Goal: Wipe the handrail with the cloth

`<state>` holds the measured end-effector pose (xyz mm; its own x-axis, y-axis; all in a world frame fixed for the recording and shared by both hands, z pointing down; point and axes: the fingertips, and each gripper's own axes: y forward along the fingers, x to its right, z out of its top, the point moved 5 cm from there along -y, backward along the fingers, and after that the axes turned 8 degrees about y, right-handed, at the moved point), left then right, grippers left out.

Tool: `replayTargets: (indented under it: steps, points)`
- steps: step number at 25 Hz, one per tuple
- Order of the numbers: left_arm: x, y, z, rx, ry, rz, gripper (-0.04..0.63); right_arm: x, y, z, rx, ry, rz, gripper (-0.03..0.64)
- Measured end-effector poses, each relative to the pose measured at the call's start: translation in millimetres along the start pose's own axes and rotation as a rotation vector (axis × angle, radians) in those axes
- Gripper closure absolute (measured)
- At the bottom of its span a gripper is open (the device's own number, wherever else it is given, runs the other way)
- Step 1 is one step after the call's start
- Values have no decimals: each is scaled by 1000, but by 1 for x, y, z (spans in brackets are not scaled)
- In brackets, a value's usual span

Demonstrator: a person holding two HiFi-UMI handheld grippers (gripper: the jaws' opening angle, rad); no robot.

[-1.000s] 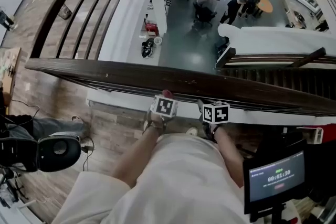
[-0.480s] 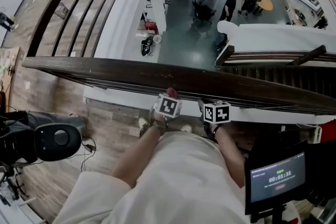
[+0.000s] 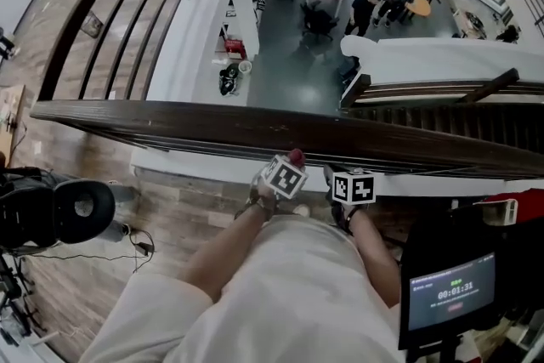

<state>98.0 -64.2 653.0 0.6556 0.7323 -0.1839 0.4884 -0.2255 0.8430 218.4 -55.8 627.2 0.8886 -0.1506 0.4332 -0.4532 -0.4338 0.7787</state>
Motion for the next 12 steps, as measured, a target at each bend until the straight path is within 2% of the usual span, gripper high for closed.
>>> replayTargets:
  steps: [3, 6, 9, 12]
  points:
    - [-40, -21, -25, -45, -120, 98, 509, -10, 10, -1, 6, 13, -9, 614]
    - [-57, -38, -36, -15, -254, 61, 506, -19, 13, 3, 17, 23, -23, 614]
    - [-84, -54, -59, -46, -245, 133, 506, -26, 21, 6, 46, 55, -54, 614]
    - [-95, -62, -61, -27, -238, 135, 506, -33, 25, 11, 56, 73, -65, 614]
